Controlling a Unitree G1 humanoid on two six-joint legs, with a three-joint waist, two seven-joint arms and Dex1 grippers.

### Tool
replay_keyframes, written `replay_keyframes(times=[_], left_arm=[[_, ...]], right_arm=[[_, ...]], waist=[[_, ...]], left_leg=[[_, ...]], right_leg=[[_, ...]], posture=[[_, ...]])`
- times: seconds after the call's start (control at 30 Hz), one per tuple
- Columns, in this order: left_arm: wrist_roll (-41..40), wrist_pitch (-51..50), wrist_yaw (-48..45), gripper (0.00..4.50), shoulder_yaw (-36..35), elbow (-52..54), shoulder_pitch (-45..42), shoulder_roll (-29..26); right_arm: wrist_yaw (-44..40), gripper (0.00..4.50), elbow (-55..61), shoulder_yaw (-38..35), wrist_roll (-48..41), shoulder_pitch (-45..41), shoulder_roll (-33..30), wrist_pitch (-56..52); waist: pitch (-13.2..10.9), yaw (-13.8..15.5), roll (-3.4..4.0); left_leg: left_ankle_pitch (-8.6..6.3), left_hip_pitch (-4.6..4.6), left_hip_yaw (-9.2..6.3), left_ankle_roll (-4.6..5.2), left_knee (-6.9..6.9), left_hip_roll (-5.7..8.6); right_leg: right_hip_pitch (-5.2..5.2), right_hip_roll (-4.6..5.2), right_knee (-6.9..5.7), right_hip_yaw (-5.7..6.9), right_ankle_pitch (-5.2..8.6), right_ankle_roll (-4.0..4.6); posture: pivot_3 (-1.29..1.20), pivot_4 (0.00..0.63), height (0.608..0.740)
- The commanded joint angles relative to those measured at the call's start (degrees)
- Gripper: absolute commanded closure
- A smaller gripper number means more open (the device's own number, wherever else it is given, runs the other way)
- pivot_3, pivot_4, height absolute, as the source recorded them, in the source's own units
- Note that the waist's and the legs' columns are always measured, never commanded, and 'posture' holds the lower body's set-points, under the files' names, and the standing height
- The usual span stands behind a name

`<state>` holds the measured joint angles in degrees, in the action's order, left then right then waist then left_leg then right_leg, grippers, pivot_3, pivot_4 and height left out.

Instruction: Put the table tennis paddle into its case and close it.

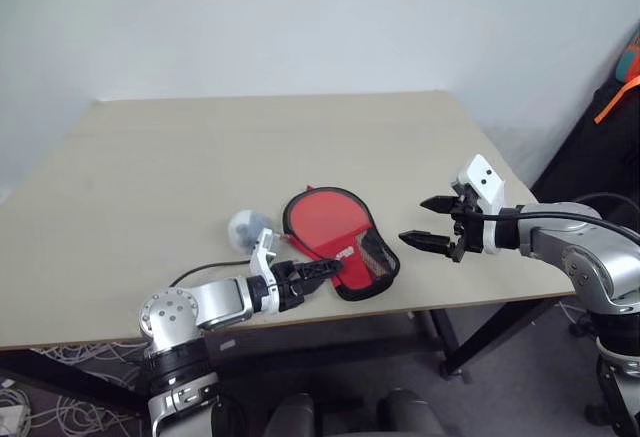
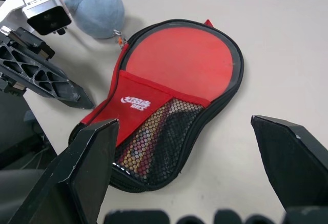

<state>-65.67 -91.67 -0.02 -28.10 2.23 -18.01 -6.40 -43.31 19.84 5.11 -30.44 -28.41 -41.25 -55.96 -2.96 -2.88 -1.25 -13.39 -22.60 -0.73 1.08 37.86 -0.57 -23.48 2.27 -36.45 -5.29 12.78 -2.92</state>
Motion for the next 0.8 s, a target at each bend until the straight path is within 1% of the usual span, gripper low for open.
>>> replay_keyframes(times=[0.03,0.1,0.27,0.47,0.67,0.8], left_arm=[[0.30,-0.83,2.13,0.10,0.74,-0.86,0.50,0.97],[0.68,-0.83,2.33,0.10,0.99,-1.01,0.42,1.24],[2.62,-0.77,4.01,0.10,-0.12,-2.42,-1.57,4.12],[4.03,-0.83,10.34,0.10,-4.72,-4.18,-5.47,9.34],[5.58,-0.83,17.62,0.10,-6.76,-5.00,-8.33,12.69],[5.37,-0.83,21.22,0.10,-6.93,-4.81,-10.24,14.62]], right_arm=[[0.55,0.00,1.77,-2.24,-0.79,-0.61,0.28,0.15],[0.72,0.00,1.79,-2.21,-0.93,-0.70,0.32,0.05],[1.42,0.00,2.03,-2.02,-1.30,-0.84,0.77,-0.43],[2.14,0.00,2.39,-2.16,-1.57,-0.71,1.22,-0.90],[2.86,0.00,2.49,-2.17,-1.74,-0.86,1.77,-1.29],[3.15,0.00,2.23,-2.06,-1.62,-1.20,2.17,-1.42]], waist=[[0.00,0.11,0.01],[0.01,0.19,0.01],[0.05,0.36,0.08],[0.07,0.41,0.09],[0.07,0.43,0.08],[0.07,0.45,0.07]], left_leg=[[0.00,0.00,0.00,0.00,0.00,0.00],[0.00,0.00,0.00,0.00,0.01,0.01],[0.00,0.00,-0.05,0.00,0.02,0.04],[-0.04,-0.04,-0.32,-0.07,0.00,0.26],[-0.05,-0.04,-0.49,-0.08,-0.01,0.38],[-0.05,-0.02,-0.54,-0.08,0.01,0.43]], right_leg=[[0.01,0.00,0.01,0.00,0.00,0.00],[0.02,0.00,0.02,0.00,0.00,0.00],[0.08,0.00,0.15,0.00,-0.01,0.00],[0.34,0.00,0.62,-0.02,-0.09,-0.11],[0.45,0.00,0.69,-0.06,-0.09,-0.13],[0.54,0.00,0.71,-0.05,-0.09,-0.14]], posture=[[0.00,0.000,0.739],[0.00,0.000,0.739],[0.00,0.000,0.739],[0.00,0.000,0.739],[0.00,0.000,0.739],[0.00,0.000,0.739]])
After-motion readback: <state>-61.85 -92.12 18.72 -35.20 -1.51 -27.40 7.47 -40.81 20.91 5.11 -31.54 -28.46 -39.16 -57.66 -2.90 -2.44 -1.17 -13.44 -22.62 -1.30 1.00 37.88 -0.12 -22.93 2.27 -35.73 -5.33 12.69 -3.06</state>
